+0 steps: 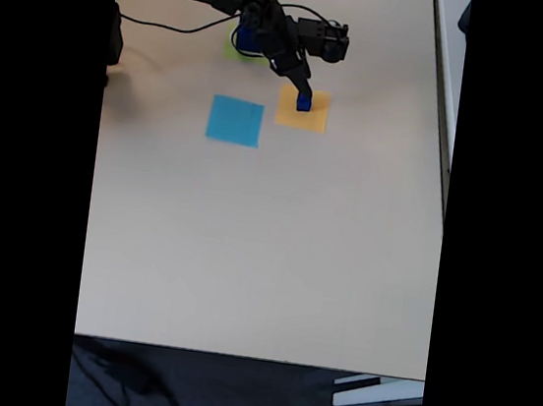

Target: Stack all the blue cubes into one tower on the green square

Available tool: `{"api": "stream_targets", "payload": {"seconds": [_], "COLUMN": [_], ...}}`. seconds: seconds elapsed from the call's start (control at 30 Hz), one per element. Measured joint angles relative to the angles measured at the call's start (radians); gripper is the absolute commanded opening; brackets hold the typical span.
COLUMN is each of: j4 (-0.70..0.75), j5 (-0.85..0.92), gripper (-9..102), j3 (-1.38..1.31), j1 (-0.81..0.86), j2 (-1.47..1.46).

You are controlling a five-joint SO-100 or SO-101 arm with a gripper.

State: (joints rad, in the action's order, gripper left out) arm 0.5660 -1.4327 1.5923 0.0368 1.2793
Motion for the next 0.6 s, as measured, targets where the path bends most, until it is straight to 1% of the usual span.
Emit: {"api": "stream_targets", "payload": {"seconds": [0.6], "j4": [-0.029], "j5": [0.02], "gripper": [18], "j3": [0.043], "j1": [0.025], "j2": [0.0]}}
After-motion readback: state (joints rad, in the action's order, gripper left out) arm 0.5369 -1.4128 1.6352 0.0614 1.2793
